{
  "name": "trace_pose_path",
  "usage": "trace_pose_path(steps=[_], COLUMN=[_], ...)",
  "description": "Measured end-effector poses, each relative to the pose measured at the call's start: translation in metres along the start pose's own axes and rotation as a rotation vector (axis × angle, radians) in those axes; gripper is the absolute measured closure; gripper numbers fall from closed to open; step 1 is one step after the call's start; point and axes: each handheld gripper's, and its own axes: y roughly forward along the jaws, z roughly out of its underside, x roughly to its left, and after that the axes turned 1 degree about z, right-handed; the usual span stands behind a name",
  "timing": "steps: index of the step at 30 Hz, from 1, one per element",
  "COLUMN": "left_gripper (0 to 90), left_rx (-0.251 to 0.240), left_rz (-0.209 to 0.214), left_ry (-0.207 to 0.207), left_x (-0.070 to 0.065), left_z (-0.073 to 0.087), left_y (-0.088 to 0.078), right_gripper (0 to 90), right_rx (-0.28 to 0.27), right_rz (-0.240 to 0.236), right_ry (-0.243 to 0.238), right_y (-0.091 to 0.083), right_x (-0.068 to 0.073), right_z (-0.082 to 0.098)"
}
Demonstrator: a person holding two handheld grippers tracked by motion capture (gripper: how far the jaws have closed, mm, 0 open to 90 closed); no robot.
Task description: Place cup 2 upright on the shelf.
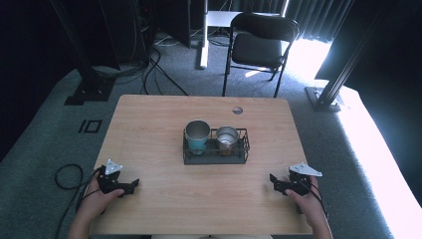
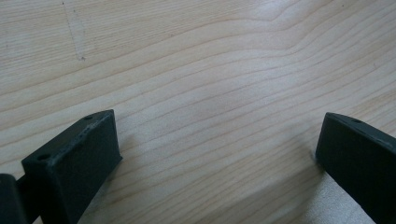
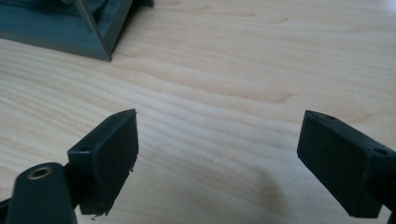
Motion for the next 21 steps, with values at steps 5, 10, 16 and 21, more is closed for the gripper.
trace_pose_path(steps=[5,10,16,21], left_gripper=[0.3,0.3,0.3,0.4], left_rx=[0.000,0.000,0.000,0.000], left_rz=[0.000,0.000,0.000,0.000], left_ry=[0.000,0.000,0.000,0.000], left_x=[0.000,0.000,0.000,0.000], left_z=[0.000,0.000,0.000,0.000], left_y=[0.000,0.000,0.000,0.000], right_gripper=[12.4,12.4,12.4,12.2], right_rx=[0.020,0.047,0.091,0.102], right_rz=[0.016,0.037,0.063,0.060], right_ry=[-0.001,0.008,0.015,0.007], right_y=[-0.003,-0.006,-0.011,-0.013], right_x=[0.001,0.002,0.002,0.005], right_z=[0.008,0.015,0.024,0.028])
